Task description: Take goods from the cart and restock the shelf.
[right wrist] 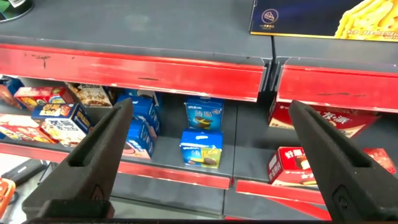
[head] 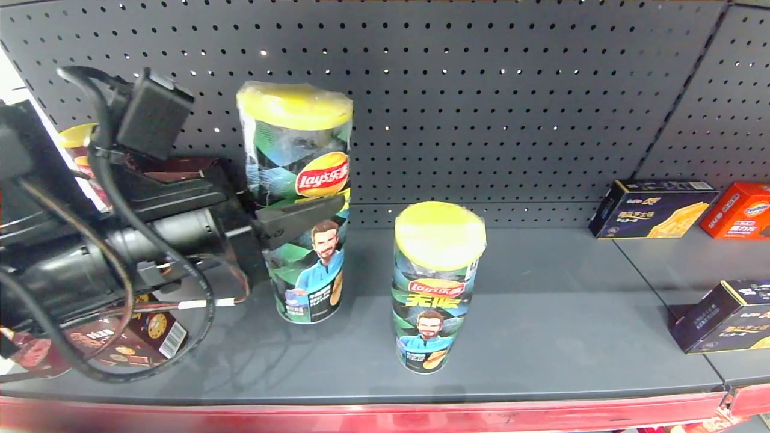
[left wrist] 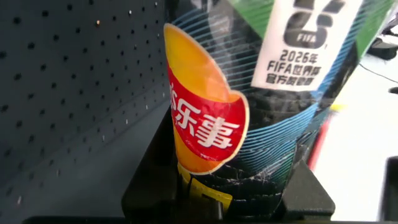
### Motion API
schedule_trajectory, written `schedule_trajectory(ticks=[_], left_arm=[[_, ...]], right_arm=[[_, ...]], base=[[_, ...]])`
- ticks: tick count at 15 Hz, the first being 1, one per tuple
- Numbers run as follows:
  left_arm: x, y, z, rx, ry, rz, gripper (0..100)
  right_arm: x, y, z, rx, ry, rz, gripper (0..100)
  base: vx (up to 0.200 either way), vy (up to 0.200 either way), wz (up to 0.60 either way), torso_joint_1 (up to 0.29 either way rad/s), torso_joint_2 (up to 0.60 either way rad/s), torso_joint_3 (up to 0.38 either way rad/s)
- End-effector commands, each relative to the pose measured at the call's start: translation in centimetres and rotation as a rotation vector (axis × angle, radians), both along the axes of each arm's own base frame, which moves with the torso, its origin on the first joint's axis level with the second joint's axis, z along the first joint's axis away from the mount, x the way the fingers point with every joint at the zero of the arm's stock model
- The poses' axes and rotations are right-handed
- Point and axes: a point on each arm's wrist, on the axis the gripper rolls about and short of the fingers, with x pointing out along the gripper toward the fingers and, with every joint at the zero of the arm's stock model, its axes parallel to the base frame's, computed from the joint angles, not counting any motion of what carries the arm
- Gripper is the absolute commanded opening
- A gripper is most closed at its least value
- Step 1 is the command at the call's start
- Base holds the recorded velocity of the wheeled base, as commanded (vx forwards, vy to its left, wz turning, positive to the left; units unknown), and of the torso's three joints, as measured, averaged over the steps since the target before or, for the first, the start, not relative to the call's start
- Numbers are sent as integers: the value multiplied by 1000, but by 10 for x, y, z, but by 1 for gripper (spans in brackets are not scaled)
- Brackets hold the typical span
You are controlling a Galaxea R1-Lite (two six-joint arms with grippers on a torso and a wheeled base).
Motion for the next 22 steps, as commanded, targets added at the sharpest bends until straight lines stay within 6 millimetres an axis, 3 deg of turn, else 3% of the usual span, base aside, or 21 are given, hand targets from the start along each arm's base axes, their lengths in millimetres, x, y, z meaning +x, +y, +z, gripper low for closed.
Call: schedule_trajectory(ticks=[1, 7, 11, 22], left_arm=[[42, -19, -24, 23, 51, -16, 0], [92, -42, -31, 3, -2, -108, 0], [116, -45, -41, 5, 5, -90, 0], [129, -47, -45, -17, -28, -1, 0]], right_arm=[[0, 0, 0, -1, 5, 2, 100], [0, 0, 0, -1, 5, 1, 100], [0, 0, 0, -1, 5, 1, 100], [0, 0, 0, -1, 5, 1, 100]], base=[[0, 0, 0, 0, 0, 0], [0, 0, 0, 0, 0, 0], [0, 0, 0, 0, 0, 0], [0, 0, 0, 0, 0, 0]])
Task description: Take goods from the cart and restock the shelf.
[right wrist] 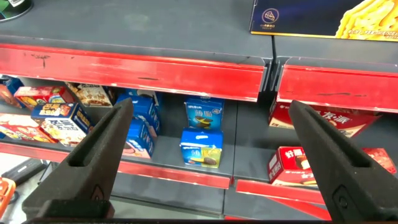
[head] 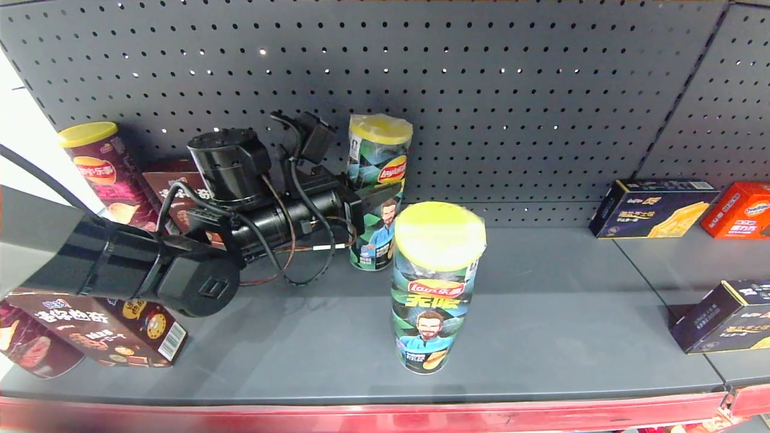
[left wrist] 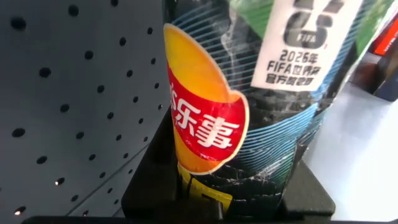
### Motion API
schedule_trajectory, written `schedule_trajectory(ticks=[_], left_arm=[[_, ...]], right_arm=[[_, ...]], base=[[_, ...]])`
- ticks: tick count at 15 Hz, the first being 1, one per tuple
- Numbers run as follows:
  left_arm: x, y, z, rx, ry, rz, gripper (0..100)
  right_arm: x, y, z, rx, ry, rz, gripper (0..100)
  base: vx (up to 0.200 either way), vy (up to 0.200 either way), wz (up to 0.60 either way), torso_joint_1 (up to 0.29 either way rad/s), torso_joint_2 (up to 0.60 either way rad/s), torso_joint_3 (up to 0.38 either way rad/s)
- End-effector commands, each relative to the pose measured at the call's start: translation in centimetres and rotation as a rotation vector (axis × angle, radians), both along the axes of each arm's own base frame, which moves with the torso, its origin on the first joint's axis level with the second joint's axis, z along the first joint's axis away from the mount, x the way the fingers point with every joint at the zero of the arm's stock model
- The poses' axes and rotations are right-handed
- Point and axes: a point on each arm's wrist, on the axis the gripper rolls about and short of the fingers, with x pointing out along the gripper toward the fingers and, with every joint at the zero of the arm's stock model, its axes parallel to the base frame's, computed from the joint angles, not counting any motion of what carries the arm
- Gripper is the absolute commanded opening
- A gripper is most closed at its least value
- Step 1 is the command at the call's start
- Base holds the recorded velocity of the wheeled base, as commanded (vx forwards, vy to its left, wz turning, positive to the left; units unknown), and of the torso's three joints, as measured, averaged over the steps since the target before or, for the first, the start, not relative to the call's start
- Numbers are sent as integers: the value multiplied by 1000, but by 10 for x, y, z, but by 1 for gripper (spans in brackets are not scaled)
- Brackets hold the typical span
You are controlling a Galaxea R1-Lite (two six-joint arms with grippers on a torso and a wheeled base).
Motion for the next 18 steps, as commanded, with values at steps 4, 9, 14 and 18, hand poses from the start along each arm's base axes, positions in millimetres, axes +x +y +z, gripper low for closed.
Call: schedule_trajectory(ticks=[4, 9, 14, 18], left_arm=[[8, -5, -9, -7, -14, -4, 0], [12, -13, -18, -17, -16, 14, 0], [14, -18, -18, -23, -17, 10, 0], [14, -21, -26, -27, -24, 9, 0]], right_arm=[[0, 0, 0, 0, 3, 0, 100], [0, 0, 0, 0, 3, 0, 100], [0, 0, 0, 0, 3, 0, 100], [0, 0, 0, 1, 3, 0, 100]], base=[[0, 0, 0, 0, 0, 0], [0, 0, 0, 0, 0, 0], [0, 0, 0, 0, 0, 0], [0, 0, 0, 0, 0, 0]])
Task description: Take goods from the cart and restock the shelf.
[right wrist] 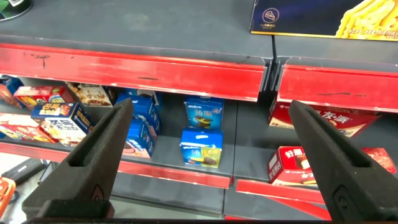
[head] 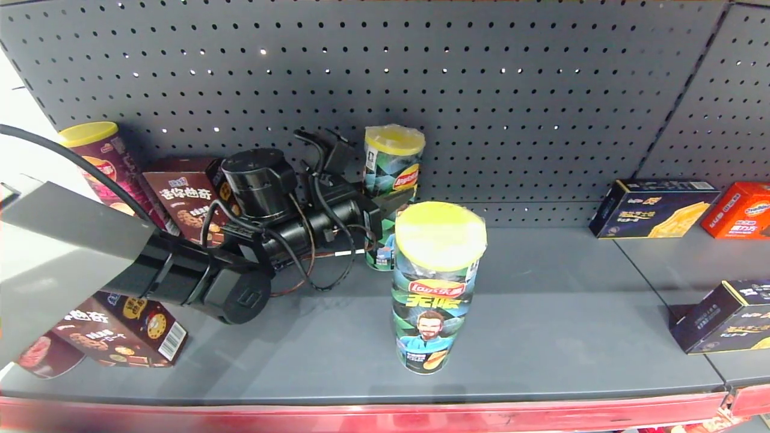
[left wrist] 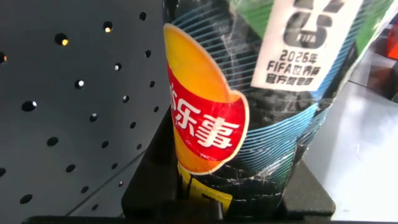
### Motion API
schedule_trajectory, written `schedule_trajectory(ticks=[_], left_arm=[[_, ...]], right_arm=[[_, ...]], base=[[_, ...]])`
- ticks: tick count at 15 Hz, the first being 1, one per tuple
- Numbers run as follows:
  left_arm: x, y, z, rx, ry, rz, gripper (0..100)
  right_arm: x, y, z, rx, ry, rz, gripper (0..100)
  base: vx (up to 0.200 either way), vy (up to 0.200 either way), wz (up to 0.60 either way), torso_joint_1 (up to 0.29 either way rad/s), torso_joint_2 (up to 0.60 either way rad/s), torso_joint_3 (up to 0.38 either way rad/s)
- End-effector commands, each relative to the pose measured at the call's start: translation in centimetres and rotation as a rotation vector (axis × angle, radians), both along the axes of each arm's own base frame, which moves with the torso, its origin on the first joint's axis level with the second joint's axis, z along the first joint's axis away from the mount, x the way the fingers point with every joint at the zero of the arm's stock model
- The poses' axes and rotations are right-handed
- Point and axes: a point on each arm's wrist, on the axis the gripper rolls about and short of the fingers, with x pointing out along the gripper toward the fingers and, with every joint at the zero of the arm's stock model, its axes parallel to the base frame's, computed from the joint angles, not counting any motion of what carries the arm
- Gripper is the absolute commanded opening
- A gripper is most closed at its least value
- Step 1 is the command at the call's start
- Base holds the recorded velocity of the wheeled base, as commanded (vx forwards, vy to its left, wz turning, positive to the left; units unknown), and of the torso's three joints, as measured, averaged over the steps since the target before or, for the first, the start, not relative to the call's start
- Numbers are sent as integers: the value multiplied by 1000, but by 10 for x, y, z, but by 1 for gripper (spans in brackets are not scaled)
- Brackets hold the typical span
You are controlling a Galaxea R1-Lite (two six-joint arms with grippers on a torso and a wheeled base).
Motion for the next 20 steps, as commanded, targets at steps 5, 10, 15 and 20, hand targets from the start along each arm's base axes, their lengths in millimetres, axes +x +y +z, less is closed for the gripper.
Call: schedule_trajectory(ticks=[5, 10, 15, 20], left_arm=[[-2, 0, -11, 14, 31, 4, 100], [-20, 14, 0, 18, 26, 13, 100], [-44, 30, 10, 46, -3, 31, 100], [-57, 36, 3, 117, -33, 46, 100]], right_arm=[[0, 0, 0, 0, 2, 1, 100], [0, 0, 0, 0, 2, 1, 100], [0, 0, 0, 0, 2, 1, 100], [0, 0, 0, 0, 2, 1, 100]], base=[[0, 0, 0, 0, 0, 0], [0, 0, 0, 0, 0, 0], [0, 0, 0, 0, 0, 0], [0, 0, 0, 0, 0, 0]])
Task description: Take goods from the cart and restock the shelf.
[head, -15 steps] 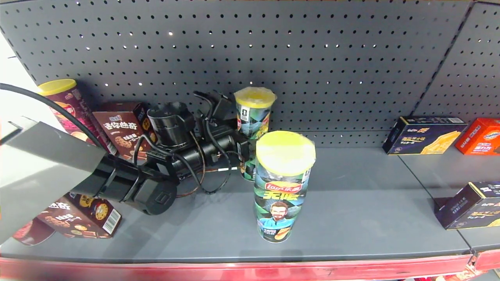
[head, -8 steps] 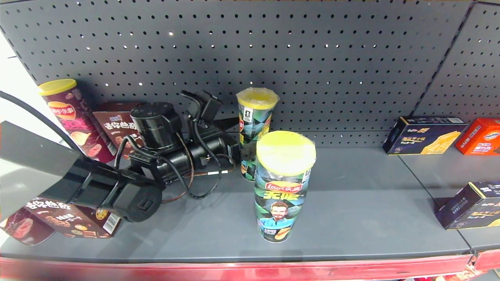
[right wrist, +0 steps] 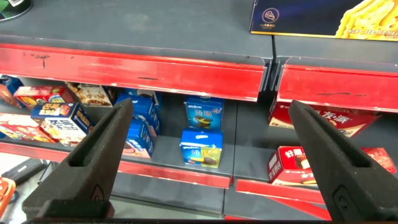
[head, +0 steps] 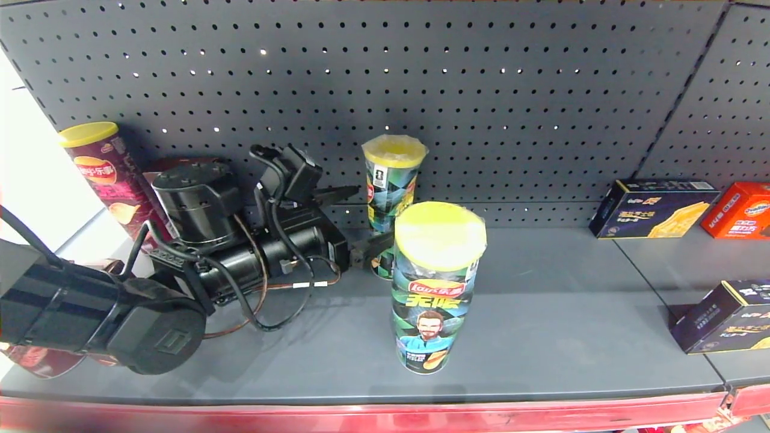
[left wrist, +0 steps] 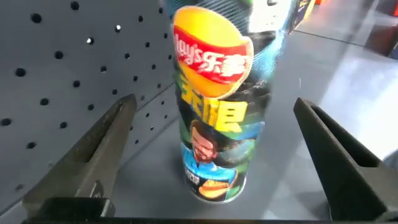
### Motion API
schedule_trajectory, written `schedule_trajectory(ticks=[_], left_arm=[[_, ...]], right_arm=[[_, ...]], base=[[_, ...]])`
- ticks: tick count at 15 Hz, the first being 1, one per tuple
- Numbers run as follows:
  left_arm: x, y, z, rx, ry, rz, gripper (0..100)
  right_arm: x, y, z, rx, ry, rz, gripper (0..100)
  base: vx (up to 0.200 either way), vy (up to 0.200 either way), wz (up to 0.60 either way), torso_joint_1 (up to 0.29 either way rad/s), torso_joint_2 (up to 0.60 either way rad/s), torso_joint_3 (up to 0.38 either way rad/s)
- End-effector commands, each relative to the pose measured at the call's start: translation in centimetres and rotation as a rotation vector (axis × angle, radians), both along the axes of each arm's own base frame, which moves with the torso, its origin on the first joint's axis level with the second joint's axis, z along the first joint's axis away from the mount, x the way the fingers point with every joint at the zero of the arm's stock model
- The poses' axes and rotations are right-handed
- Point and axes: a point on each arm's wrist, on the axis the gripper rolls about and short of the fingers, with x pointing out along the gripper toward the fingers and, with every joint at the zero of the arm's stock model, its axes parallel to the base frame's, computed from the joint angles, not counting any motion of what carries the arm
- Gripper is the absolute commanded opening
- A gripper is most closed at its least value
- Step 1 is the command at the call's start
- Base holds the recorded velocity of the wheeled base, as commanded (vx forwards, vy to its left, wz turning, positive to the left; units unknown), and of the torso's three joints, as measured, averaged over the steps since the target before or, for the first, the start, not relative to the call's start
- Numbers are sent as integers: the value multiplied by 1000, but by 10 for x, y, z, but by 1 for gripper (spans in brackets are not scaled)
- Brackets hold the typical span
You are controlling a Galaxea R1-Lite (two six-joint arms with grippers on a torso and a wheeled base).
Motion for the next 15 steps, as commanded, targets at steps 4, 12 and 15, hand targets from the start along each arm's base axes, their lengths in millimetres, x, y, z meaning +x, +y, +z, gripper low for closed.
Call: schedule_trajectory(ticks=[4, 12, 15], left_arm=[[1, 2, 3, 47, -14, 118, 100], [6, 1, 10, 66, -4, 164, 100], [6, 2, 20, 82, 20, 181, 100]], right_arm=[[0, 0, 0, 0, 1, 1, 100], [0, 0, 0, 0, 1, 1, 100], [0, 0, 0, 0, 1, 1, 100]], base=[[0, 0, 0, 0, 0, 0], [0, 0, 0, 0, 0, 0], [0, 0, 0, 0, 0, 0]])
